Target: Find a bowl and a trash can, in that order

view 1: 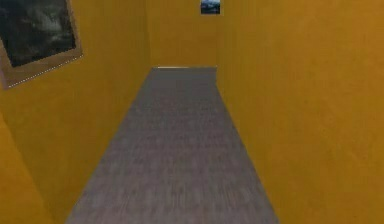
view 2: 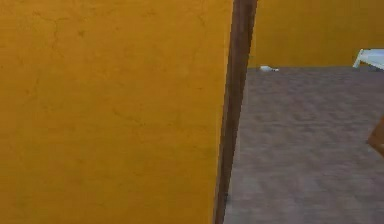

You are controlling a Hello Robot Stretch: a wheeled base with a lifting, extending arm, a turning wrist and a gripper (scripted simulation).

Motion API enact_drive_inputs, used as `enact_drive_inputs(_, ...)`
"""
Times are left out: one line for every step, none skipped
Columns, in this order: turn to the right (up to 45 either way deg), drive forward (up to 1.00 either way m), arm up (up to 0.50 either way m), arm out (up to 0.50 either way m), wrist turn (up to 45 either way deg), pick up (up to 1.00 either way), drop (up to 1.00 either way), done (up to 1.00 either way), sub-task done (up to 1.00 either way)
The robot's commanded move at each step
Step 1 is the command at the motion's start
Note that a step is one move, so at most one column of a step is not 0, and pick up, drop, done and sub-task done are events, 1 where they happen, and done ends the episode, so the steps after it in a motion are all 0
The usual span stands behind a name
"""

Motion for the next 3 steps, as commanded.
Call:
enact_drive_inputs(0.0, 1.0, 0.0, 0.0, 0.0, 0.0, 0.0, 0.0, 0.0)
enact_drive_inputs(0.0, 1.0, 0.0, 0.0, 0.0, 0.0, 0.0, 0.0, 0.0)
enact_drive_inputs(0.0, 1.0, 0.0, 0.0, 0.0, 0.0, 0.0, 0.0, 0.0)
